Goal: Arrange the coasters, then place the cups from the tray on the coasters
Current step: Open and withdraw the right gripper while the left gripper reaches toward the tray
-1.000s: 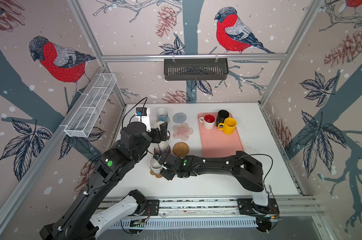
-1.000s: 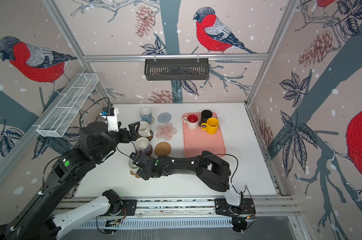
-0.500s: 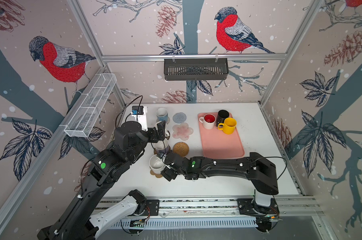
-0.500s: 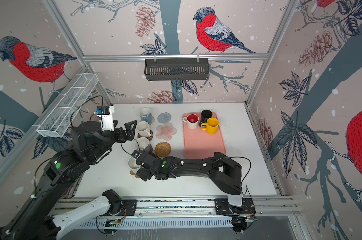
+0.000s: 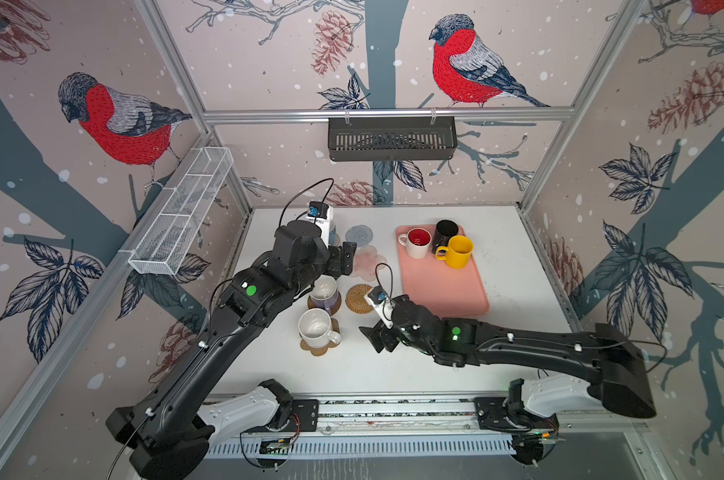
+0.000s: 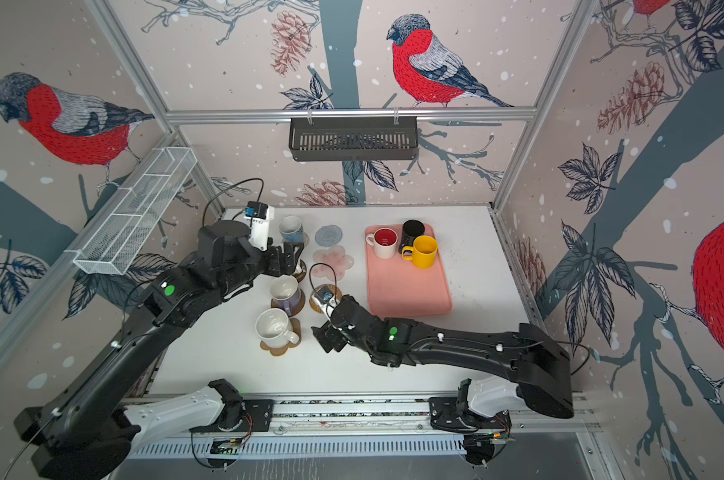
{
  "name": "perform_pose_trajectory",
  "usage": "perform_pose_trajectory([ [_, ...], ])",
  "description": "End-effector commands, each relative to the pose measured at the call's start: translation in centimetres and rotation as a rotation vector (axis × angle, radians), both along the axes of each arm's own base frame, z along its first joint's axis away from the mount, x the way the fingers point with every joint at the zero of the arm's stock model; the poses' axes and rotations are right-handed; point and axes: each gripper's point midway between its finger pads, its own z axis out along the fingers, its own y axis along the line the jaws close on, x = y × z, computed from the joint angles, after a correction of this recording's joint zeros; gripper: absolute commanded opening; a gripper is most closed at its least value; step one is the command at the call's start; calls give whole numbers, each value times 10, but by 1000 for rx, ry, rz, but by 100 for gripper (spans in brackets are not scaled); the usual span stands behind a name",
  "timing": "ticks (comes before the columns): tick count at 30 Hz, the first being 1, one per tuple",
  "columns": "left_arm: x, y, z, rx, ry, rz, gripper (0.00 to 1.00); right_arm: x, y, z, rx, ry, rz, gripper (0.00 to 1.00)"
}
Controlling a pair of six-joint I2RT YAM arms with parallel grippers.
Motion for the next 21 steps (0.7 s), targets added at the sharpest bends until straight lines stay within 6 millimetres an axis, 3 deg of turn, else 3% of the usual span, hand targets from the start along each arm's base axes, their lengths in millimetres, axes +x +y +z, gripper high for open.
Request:
perform_pose_trajectory([
  [1, 12, -19, 4, -30, -23, -53, 82, 14, -29, 15, 130, 16, -111, 89],
  [7, 36, -51, -14, -38, 23, -108, 71, 39, -99, 21, 251, 49, -281, 88],
  [13, 58, -75, -36, -16, 58, -125, 67, 51, -150, 34, 387, 12, -394, 89],
  [21, 96, -107, -68, 73, 88, -179, 62, 68, -195, 18, 418, 38, -505, 91],
])
